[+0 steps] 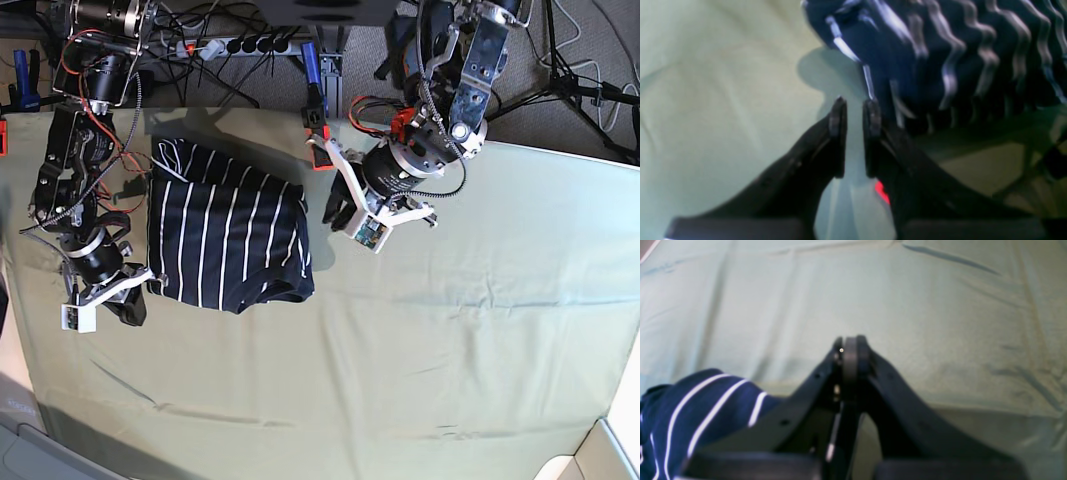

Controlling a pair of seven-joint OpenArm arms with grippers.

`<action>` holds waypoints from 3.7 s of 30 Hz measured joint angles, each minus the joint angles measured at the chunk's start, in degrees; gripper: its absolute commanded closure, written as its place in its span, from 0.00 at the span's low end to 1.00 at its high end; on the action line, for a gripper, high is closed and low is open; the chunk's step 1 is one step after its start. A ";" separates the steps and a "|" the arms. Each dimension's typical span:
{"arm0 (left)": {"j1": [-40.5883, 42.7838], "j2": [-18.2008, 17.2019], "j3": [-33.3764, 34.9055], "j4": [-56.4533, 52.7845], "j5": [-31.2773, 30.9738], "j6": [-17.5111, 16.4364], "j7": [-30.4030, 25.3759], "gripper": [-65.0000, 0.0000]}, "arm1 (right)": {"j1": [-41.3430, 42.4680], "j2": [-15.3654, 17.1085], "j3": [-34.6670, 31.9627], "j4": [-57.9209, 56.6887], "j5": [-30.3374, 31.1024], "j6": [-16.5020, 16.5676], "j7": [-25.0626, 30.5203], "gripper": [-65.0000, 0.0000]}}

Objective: Fold the T-shirt properly
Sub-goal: 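Move the left gripper to the stack's edge and grasp it, then rotate the stack with both grippers, turning it toward the left gripper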

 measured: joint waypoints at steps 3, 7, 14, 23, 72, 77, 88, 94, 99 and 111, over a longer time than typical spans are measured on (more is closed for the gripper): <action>2.01 -0.31 -0.17 4.94 0.02 -0.02 -0.46 0.87 | 1.22 0.00 0.00 -0.02 -0.04 0.00 0.04 1.00; 5.90 -2.23 1.18 7.76 -0.76 -0.07 -0.37 0.87 | 3.26 0.00 0.00 -0.42 -2.40 0.00 0.04 1.00; 6.82 -2.69 9.55 7.76 2.78 -0.17 -1.55 0.87 | 7.10 0.00 -0.11 -3.98 -3.34 0.00 0.20 1.00; 6.47 -2.71 12.17 7.72 5.77 -0.17 -4.07 0.87 | 7.98 -0.04 -0.76 -12.20 -3.43 -0.02 0.90 1.00; -0.35 0.50 12.20 -8.28 9.07 -0.13 -5.22 0.87 | 12.55 0.17 -10.32 -20.35 -10.01 -0.02 4.04 1.00; -0.35 0.50 12.20 -8.28 9.14 -0.13 -5.25 0.95 | 12.55 0.15 -10.32 -20.35 -10.01 0.00 4.04 1.00; -1.36 0.68 12.20 -11.96 8.48 -0.09 -8.92 0.95 | 11.19 1.95 -10.34 -20.35 -9.62 -0.02 3.87 1.00; -3.26 1.11 12.20 -15.17 8.63 -0.24 -9.70 0.95 | 8.76 1.90 -10.36 -20.35 -6.78 -0.02 4.04 1.00; -4.24 1.11 12.31 -15.56 10.23 -0.24 -9.53 0.95 | 7.10 1.92 -10.36 -20.31 -5.92 -0.02 3.63 1.00; -15.19 1.25 12.63 -26.75 10.19 -1.55 -12.20 0.95 | 0.79 6.88 -10.36 -14.78 4.96 -0.04 -0.42 1.00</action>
